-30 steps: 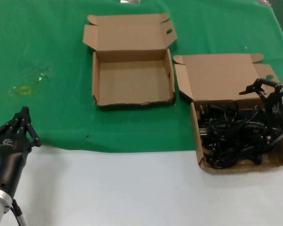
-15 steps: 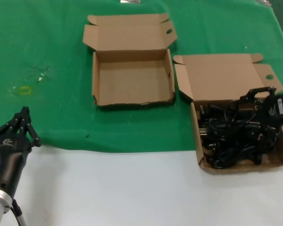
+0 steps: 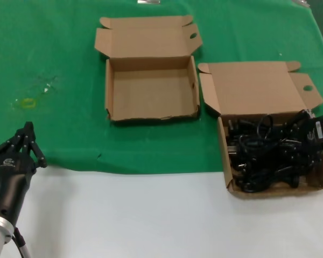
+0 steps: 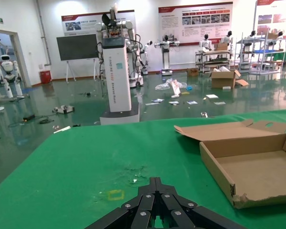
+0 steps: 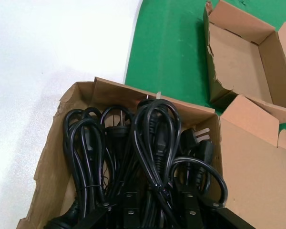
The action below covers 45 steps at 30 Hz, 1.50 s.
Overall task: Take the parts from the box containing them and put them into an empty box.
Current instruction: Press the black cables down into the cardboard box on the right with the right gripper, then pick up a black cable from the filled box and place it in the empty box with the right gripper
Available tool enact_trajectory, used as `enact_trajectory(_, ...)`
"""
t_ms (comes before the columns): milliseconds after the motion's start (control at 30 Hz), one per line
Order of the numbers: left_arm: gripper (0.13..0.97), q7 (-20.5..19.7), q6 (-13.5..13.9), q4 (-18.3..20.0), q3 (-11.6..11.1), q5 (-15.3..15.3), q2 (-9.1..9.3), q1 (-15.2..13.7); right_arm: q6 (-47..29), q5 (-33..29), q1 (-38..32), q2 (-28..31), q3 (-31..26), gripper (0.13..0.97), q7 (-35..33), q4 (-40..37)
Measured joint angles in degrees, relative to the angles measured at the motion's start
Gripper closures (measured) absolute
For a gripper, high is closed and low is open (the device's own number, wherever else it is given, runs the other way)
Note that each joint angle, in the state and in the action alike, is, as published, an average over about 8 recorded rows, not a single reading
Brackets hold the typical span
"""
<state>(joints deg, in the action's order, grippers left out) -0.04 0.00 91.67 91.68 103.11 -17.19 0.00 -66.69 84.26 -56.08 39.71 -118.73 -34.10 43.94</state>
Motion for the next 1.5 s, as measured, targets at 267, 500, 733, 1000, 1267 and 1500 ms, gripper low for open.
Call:
enact_trajectory(267, 0.953, 0.0, 0.0, 0.0, 0.0, 0.0, 0.00, 0.0, 0.2, -0.3, 0.3, 0.1, 0.3, 0.821, 0.6, 0.6)
enact_trajectory(500, 0.953, 0.0, 0.0, 0.0, 0.0, 0.0, 0.00, 0.0, -0.1, -0.3, 0.2, 0.7, 0.7, 0.878, 2.6, 2.5)
enact_trajectory(733, 0.953, 0.0, 0.0, 0.0, 0.0, 0.0, 0.00, 0.0, -1.6, -0.2, -0.5, 2.1, 1.0, 0.880, 7.0, 6.8)
enact_trajectory(1000, 0.953, 0.0, 0.0, 0.0, 0.0, 0.0, 0.00, 0.0, -2.3, 0.3, -1.8, 2.5, 1.8, 0.881, 11.4, 10.8)
enact_trajectory(1267, 0.953, 0.0, 0.0, 0.0, 0.0, 0.0, 0.00, 0.0, -0.7, 0.5, -4.2, -0.3, 2.1, 0.882, 12.5, 10.3)
enact_trajectory(1500, 0.953, 0.0, 0.0, 0.0, 0.0, 0.0, 0.00, 0.0, 2.1, 1.0, -6.5, -5.4, 2.1, 0.882, 10.6, 6.2)
